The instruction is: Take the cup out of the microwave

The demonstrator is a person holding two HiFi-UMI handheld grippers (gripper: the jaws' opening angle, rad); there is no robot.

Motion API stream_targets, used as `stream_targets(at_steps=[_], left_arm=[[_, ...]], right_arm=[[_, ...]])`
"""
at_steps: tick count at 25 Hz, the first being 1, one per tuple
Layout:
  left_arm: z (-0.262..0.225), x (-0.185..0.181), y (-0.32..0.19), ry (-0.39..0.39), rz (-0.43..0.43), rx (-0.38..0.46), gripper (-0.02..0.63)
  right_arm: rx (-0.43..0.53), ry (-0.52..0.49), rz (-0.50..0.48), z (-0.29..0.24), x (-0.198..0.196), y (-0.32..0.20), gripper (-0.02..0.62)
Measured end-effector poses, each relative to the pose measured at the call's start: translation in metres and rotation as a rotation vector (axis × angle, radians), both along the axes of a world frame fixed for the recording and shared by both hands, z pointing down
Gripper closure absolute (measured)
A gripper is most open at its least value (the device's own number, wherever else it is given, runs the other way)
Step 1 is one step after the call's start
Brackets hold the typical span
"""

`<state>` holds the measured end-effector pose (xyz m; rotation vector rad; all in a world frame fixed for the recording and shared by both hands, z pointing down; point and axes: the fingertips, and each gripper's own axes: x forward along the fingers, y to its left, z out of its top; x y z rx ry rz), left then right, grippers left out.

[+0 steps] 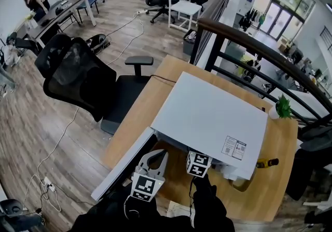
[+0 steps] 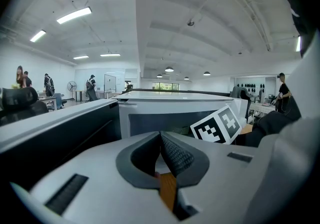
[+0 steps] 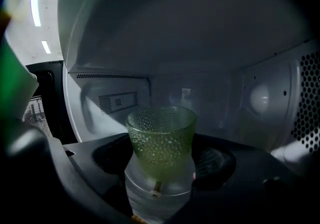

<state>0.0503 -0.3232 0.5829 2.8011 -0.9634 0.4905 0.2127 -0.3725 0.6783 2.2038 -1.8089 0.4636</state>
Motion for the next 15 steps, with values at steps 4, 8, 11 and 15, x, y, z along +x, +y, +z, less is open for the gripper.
stream_targets(at_steps=[4,8,11,15], left_arm=[[-0.001,-0.001,0.001,0.000,-0.006,0.001,0.581],[0.000,0.000,0.003,0.002,-0.005,0.003,0.581],[-0.002,-0.001,0.003,0.002,-0.009,0.009,0.581],[-0.007,-0.006,0.007,0.004,-0.019,0.013,0.581]], right_arm=[[-0.002,0.002,-0.018,0.000,0.000,0.002,0.218],[0.014,0.004,-0.016,-0.003,0.000,0.004,0.219],[0.043,0.007,-0.020,-0.011,-0.003,0.007,0.219],[0.062,0.004,-0.029,-0.021,-0.009,0.015,0.221]])
